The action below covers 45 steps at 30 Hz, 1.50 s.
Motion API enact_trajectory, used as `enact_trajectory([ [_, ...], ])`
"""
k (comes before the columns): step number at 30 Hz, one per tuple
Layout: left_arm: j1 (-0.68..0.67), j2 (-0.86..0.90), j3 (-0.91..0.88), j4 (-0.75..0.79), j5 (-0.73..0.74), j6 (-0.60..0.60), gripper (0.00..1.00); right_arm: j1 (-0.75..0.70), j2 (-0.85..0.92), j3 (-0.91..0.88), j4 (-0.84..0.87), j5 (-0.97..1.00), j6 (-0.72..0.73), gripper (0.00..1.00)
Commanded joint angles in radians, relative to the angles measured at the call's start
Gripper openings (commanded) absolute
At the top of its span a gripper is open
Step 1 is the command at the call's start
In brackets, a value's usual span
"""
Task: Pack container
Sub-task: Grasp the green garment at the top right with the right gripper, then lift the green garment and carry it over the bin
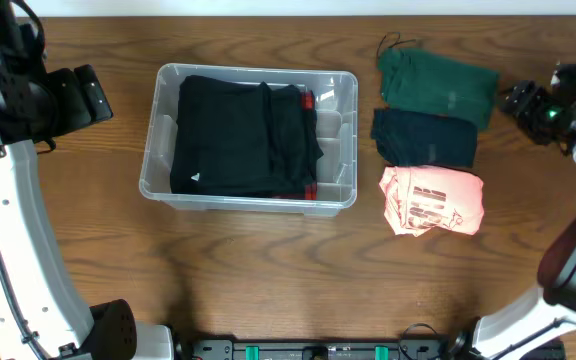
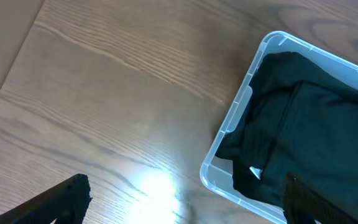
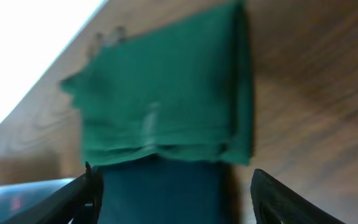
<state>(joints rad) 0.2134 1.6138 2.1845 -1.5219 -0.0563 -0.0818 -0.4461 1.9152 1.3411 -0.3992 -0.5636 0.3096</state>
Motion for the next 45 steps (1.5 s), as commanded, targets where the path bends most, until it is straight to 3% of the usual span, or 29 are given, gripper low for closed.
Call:
enact_trajectory([
  [1, 0.004, -0.008, -0.008, -0.004, -0.008, -0.005, 0.98, -0.014, 0.080, 0.000, 0.032, -0.026, -0.006, 0.76],
  [12, 0.004, -0.008, -0.008, -0.004, -0.008, -0.005, 0.98, -0.008, 0.261, 0.000, 0.214, -0.134, 0.136, 0.84],
  [18, 0.004, -0.008, -0.008, -0.004, -0.008, -0.005, 0.98, 0.019, 0.299, 0.000, 0.279, -0.167, 0.192, 0.71],
  [22, 0.004, -0.008, -0.008, -0.004, -0.008, -0.005, 0.98, 0.029, 0.299, 0.000, 0.288, -0.174, 0.192, 0.49],
  [25, 0.004, -0.008, -0.008, -0.004, -0.008, -0.005, 0.98, 0.021, 0.299, 0.001, 0.290, -0.175, 0.193, 0.13],
  [27, 0.004, -0.008, -0.008, -0.004, -0.008, -0.005, 0.98, 0.010, 0.288, 0.001, 0.276, -0.185, 0.220, 0.01],
  [35, 0.004, -0.008, -0.008, -0.004, -0.008, -0.005, 0.98, -0.031, 0.067, 0.002, 0.296, -0.411, 0.237, 0.01],
  [45, 0.004, -0.008, -0.008, -0.004, -0.008, -0.005, 0.98, 0.110, -0.335, 0.002, 0.547, -0.578, 0.483, 0.01],
])
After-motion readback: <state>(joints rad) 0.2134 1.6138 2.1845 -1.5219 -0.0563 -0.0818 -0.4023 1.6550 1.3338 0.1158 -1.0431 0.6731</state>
